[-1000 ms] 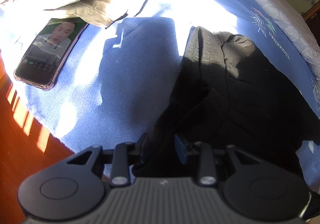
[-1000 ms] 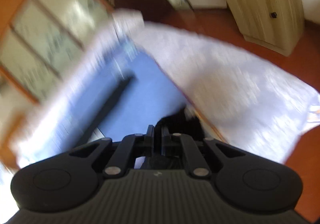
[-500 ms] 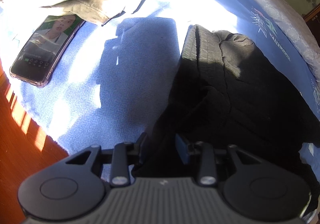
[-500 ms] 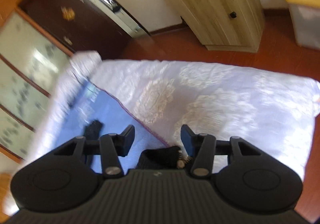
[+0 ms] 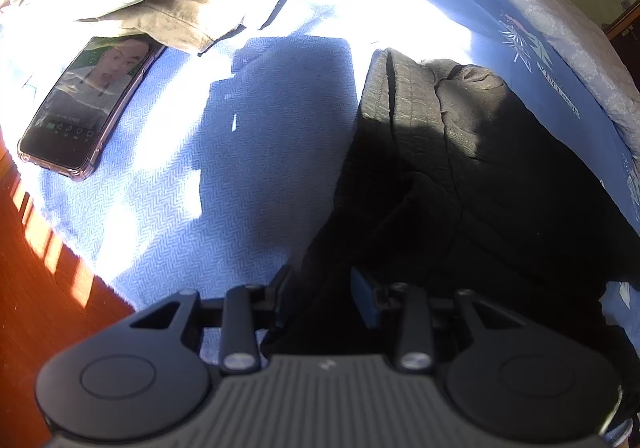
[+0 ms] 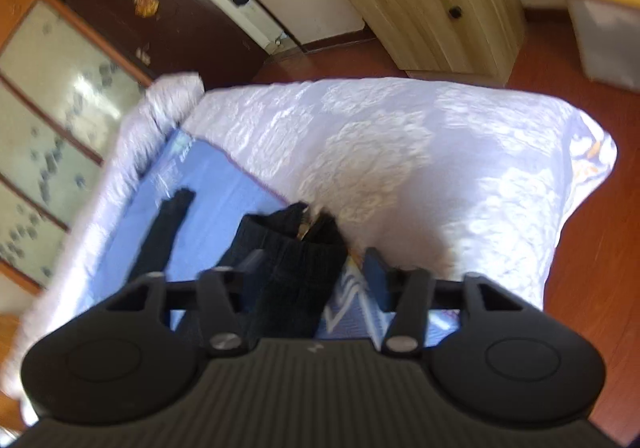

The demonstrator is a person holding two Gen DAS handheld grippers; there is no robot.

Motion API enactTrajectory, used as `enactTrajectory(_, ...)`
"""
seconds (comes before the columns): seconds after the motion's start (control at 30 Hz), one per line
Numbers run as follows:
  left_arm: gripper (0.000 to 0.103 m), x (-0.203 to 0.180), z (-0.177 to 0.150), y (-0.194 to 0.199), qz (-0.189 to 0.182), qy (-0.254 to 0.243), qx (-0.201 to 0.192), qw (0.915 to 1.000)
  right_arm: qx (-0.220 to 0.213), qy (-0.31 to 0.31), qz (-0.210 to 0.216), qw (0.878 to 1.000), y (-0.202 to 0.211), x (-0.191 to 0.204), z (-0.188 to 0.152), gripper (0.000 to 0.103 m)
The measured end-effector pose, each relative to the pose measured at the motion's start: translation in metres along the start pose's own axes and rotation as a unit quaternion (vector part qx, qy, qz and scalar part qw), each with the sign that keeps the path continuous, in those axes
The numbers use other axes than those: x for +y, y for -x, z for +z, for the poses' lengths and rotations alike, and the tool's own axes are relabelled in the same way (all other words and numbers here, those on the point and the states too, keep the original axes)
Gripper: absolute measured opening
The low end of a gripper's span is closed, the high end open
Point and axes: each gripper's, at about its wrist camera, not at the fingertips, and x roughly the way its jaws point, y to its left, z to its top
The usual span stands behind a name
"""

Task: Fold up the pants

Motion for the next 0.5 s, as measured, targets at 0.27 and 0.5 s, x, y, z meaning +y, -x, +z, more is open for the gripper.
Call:
enactTrajectory(0.27, 0.026, -0.002, -0.001, 0.004, -0.012, -0.020, -0.003, 0.9997, -0.098, -0.066, -0.021, 0.993, 0.050, -0.027, 0.010, 0.011)
enactTrajectory(0.5, 0.040, 0.001, -0.003, 0.003, -0.024, -0.018, -0.004, 0.9995, -0.072, -0.121, -0.049, 0.989, 0.042, -0.063, -0.007, 0.013)
